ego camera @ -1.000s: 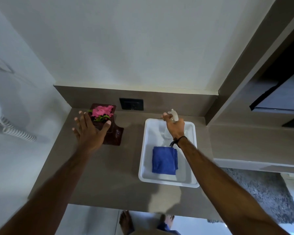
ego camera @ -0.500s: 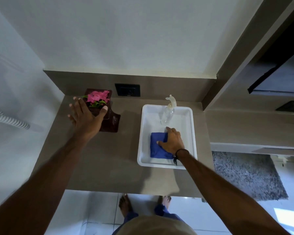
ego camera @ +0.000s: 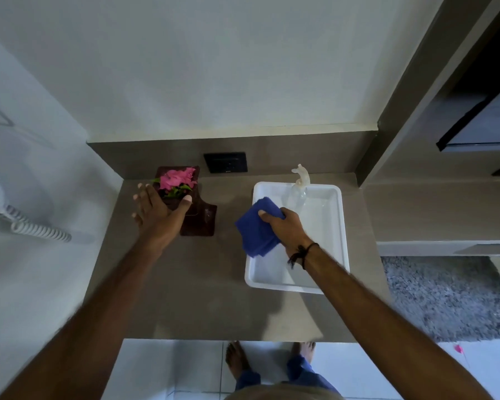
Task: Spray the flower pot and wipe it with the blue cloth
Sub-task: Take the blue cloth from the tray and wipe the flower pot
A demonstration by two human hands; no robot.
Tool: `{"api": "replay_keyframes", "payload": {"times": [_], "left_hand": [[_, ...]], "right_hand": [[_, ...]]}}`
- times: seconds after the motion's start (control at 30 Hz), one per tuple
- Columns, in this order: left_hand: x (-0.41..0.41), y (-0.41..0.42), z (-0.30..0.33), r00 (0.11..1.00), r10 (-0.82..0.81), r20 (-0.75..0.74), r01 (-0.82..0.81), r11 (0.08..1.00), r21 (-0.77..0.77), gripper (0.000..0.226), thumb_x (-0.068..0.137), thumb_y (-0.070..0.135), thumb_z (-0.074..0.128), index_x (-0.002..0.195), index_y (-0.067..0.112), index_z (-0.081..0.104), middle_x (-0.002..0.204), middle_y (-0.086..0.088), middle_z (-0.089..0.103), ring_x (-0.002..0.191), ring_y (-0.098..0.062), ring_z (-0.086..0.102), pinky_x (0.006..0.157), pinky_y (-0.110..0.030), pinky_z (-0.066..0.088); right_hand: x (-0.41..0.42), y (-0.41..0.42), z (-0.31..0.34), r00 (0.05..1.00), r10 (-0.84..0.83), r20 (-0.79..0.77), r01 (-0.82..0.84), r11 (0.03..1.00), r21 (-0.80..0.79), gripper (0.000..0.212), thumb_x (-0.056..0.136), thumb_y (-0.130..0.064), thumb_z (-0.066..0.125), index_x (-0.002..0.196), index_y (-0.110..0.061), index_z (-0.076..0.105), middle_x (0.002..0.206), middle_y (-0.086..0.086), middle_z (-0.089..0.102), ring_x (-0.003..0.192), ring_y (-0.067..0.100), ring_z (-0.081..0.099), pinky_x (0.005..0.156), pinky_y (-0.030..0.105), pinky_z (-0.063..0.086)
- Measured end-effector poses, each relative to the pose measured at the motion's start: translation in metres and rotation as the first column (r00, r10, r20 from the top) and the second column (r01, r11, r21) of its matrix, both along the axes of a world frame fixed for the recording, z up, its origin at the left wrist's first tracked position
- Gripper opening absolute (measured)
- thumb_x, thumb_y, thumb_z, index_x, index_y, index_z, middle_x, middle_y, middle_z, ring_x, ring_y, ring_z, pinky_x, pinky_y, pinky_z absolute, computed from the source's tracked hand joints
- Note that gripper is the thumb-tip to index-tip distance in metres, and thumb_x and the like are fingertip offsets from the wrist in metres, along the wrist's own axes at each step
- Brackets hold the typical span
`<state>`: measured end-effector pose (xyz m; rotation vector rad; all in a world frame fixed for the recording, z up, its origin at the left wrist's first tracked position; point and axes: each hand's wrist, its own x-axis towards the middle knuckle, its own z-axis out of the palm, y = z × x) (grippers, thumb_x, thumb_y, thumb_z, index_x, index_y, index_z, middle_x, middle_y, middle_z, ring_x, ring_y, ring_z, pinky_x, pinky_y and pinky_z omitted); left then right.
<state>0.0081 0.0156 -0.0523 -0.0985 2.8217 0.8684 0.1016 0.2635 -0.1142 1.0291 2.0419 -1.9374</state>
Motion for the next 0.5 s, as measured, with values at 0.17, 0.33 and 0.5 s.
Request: {"api": "replay_keyframes", "payload": {"times": [0.17, 0.33, 0.5], "left_hand": [[-0.004, 0.0, -0.002, 0.999, 0.031, -0.013, -0.031, 0.999, -0.006, 0.108, 0.087, 0.063, 0.056, 0.16, 0.008, -0.001, 0.172, -0.01, -0.008, 0.157, -0.031, -0.011, 0.123, -0.053, -0.006], [-0.006, 0.0, -0.007, 0.997, 0.051, -0.057, -0.051, 0.999, 0.001, 0.112, 0.08, 0.067, 0.054, 0.161, 0.009, 0.003, 0.172, -0.012, -0.002, 0.158, -0.032, -0.006, 0.123, -0.055, -0.004], [-0.007, 0.0, -0.01, 0.997, 0.061, -0.041, -0.06, 0.998, 0.007, 0.118, 0.071, 0.076, 0.044, 0.161, 0.015, -0.001, 0.172, -0.006, -0.005, 0.158, -0.026, -0.009, 0.124, -0.051, -0.006]], "right_hand": [[-0.041, -0.047, 0.033, 0.989, -0.073, -0.132, 0.059, 0.993, -0.105, 0.041, 0.092, -0.016, 0.07, 0.126, 0.004, 0.06, 0.125, 0.026, 0.069, 0.116, 0.043, 0.067, 0.101, 0.056, 0.055], [-0.054, -0.112, 0.046, 0.968, 0.008, -0.251, -0.046, 0.988, -0.147, 0.05, 0.091, -0.01, 0.065, 0.14, -0.008, 0.057, 0.129, 0.015, 0.068, 0.116, 0.029, 0.068, 0.1, 0.049, 0.058], [-0.056, -0.133, 0.021, 0.947, 0.137, -0.291, -0.153, 0.988, -0.033, 0.064, 0.093, 0.0, 0.053, 0.155, -0.009, 0.042, 0.127, 0.023, 0.068, 0.105, 0.034, 0.07, 0.096, 0.039, 0.059]]}}
